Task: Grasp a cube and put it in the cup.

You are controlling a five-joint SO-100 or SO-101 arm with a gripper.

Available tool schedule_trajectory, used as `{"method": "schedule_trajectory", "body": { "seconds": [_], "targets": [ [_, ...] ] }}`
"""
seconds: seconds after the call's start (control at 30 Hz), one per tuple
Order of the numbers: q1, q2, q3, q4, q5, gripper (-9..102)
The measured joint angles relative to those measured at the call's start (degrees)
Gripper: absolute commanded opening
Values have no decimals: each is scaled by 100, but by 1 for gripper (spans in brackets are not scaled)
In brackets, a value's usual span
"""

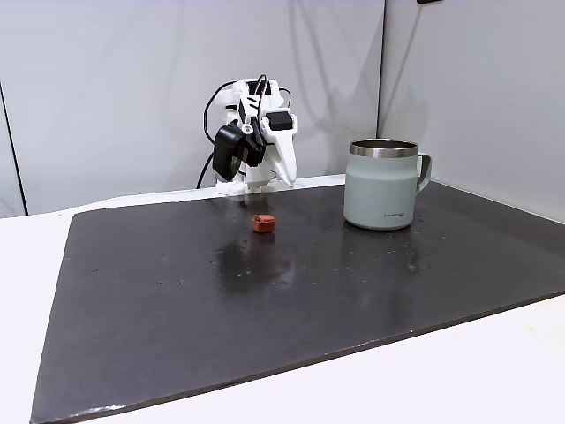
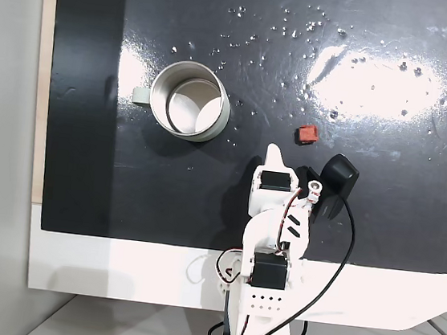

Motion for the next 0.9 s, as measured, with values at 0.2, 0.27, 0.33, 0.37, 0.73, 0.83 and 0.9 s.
{"method": "schedule_trajectory", "body": {
  "seconds": [0.2,0.27,0.33,0.37,0.73,0.83,0.9],
  "targets": [
    [-114,0,0,0,-26,0],
    [-114,0,0,0,-26,0],
    [-88,0,0,0,-26,0],
    [-79,0,0,0,-26,0],
    [-97,0,0,0,-9,0],
    [-105,0,-97,18,0,0],
    [-105,0,-316,149,0,0]
  ]
}}
